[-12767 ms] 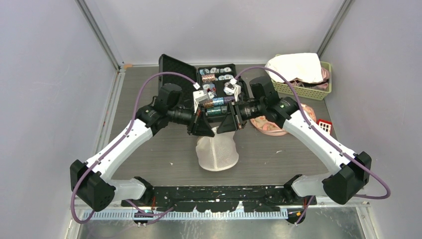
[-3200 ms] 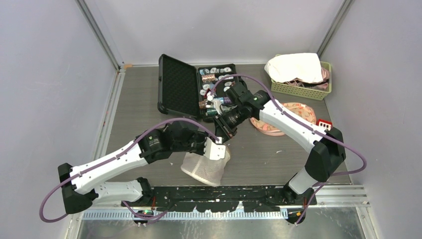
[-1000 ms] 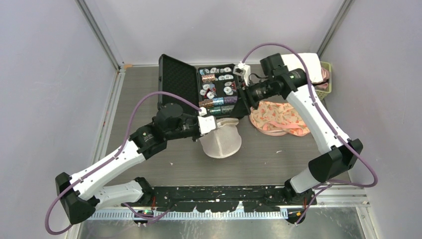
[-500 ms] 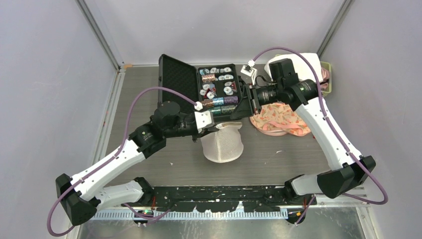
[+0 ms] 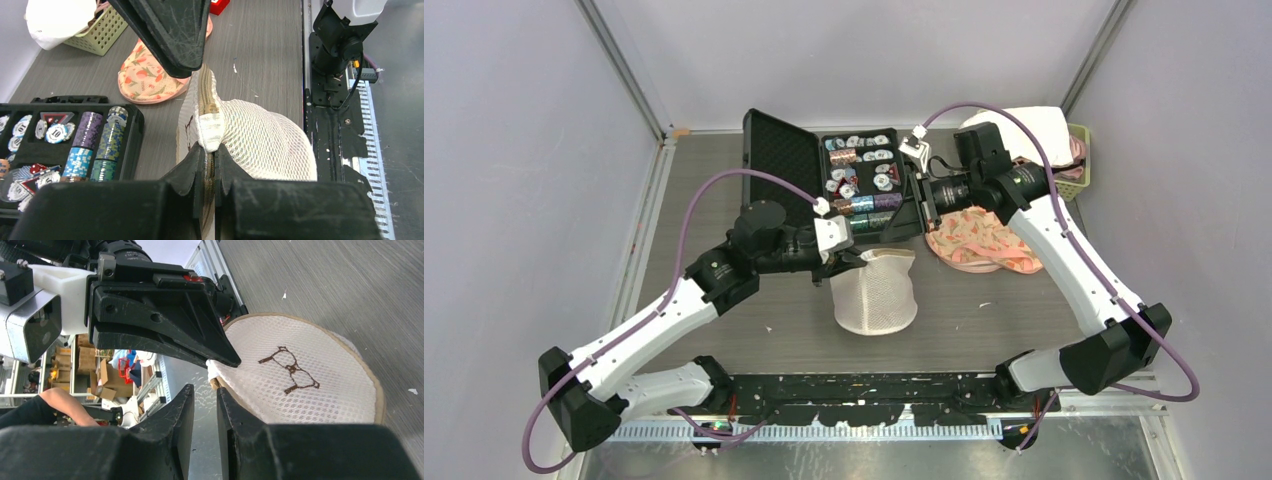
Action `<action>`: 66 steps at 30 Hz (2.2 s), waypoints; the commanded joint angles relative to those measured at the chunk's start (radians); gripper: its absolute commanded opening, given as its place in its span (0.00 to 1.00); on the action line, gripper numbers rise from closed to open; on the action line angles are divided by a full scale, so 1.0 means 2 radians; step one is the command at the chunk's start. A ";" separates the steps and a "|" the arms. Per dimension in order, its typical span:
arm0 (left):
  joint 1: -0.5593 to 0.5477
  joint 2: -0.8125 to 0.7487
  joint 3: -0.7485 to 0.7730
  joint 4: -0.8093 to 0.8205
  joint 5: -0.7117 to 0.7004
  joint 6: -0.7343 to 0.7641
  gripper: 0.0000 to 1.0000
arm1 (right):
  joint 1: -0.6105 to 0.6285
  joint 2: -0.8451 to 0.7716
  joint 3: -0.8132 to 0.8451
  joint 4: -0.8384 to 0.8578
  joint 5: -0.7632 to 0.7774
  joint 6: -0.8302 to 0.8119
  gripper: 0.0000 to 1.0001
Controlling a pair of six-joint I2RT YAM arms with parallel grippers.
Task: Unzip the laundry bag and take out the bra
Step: Unzip the laundry bag at the center of the board.
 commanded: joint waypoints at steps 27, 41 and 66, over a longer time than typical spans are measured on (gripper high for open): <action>0.012 0.015 0.039 0.062 0.062 -0.052 0.00 | 0.035 0.004 0.009 -0.025 0.024 -0.049 0.32; 0.013 0.026 0.048 0.072 0.066 -0.071 0.00 | 0.054 0.007 0.013 -0.033 0.026 -0.066 0.32; 0.076 0.002 -0.003 0.006 0.076 0.007 0.07 | 0.017 0.011 0.015 -0.065 0.089 -0.117 0.01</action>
